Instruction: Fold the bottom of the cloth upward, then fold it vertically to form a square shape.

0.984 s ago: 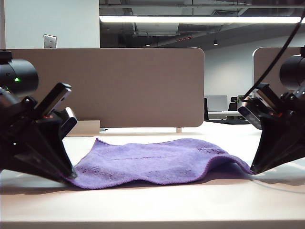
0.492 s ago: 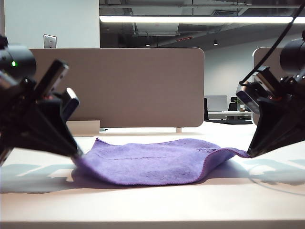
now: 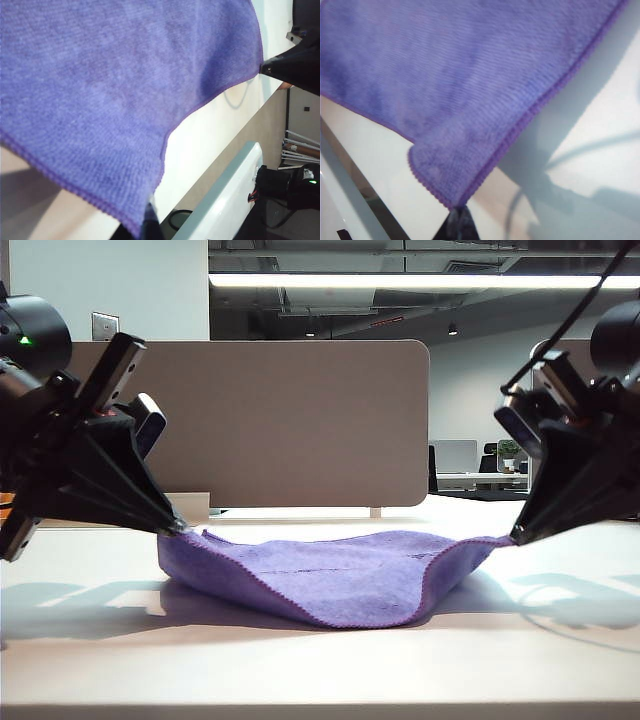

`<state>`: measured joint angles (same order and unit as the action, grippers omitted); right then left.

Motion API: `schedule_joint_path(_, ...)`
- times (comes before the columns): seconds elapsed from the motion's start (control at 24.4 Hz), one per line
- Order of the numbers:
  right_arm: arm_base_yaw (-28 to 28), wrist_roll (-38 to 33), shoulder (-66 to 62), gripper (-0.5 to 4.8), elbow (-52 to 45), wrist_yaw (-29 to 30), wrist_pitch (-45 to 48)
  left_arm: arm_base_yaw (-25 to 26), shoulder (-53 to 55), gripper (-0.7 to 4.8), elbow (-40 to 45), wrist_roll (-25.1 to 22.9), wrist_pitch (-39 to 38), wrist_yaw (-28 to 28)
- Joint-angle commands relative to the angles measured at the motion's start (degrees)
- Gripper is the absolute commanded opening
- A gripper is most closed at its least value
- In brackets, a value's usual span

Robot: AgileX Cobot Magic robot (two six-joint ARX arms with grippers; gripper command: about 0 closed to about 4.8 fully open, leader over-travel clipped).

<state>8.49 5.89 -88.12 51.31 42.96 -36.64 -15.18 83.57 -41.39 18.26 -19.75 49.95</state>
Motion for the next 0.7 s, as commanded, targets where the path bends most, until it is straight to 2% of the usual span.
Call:
schedule_joint_path(0.04,0.0,0.1,2.4,-0.01,1.0,0.7,1.0,0.1,-1.4,-0.05,0.0,0.9,2.8,0.4)
schedule_joint_path(0.33,0.6,-0.7,3.2,-0.01,4.3,0.7,1.9,0.1,-4.2,-0.05,0.0,6.0,10.8,0.2)
schedule_joint_path(0.53,0.6,-5.8,3.1,-0.02,5.4,0.6,7.2,0.1,-4.2,-0.05,0.0,10.6,18.1,-1.2)
schedule_joint_path(0.62,0.6,-5.8,3.1,-0.01,5.3,0.4,5.9,0.1,-4.2,-0.05,0.0,12.4,19.9,-1.2)
schedule_joint_path(0.66,0.6,-5.1,3.0,0.06,5.3,-0.4,5.1,0.1,-4.2,-0.05,0.0,12.4,19.9,-1.2)
schedule_joint_path(0.7,0.6,-4.6,3.0,0.38,5.2,-1.6,4.6,0.1,-4.2,-0.05,0.0,12.4,19.8,-1.2)
